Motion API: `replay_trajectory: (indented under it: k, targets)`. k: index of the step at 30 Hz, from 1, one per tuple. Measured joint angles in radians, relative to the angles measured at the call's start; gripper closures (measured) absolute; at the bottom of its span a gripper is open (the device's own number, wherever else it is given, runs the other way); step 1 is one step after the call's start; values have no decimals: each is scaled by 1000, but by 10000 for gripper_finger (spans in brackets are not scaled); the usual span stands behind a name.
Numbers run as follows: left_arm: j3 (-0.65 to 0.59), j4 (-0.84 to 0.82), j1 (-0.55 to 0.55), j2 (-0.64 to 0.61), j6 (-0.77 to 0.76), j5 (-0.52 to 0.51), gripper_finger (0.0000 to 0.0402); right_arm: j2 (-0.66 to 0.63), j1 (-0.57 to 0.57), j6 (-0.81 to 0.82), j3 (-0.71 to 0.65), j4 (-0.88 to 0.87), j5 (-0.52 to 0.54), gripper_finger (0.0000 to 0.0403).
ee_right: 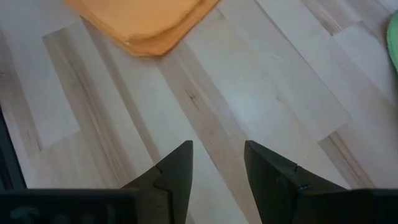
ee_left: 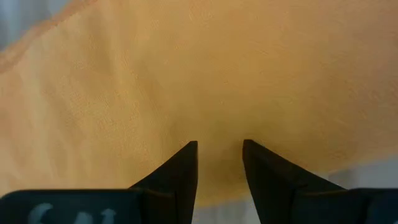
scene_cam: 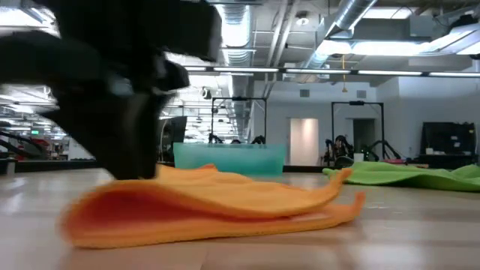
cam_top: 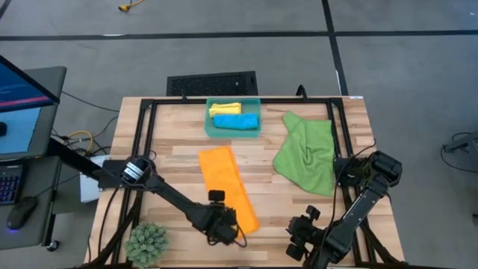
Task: Roll microfiber towels into tight, uniform cylinder then place into a basket
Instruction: Fold the orange microfiber towel
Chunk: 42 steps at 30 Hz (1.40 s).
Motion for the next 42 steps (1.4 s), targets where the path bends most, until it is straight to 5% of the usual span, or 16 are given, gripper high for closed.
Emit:
replay_trajectory:
  k: [4,11,20,26,42]
  targets:
    - [-2,-41,-45,-1,10,43,281,0,0,0,0,0,1,235]
    - [3,-51,-114,5,25,-62,281,0,-9,-23,0,22,26,235]
    - [108,-107,-208,3,-77,-125,281,0,-78,-306,0,204,25,235]
    - [110,101,-240,21,-88,-325,281,0,-128,-469,1,331,22,235]
    - [111,122,-221,138,-242,-263,281,0,-137,-498,1,349,-2,235]
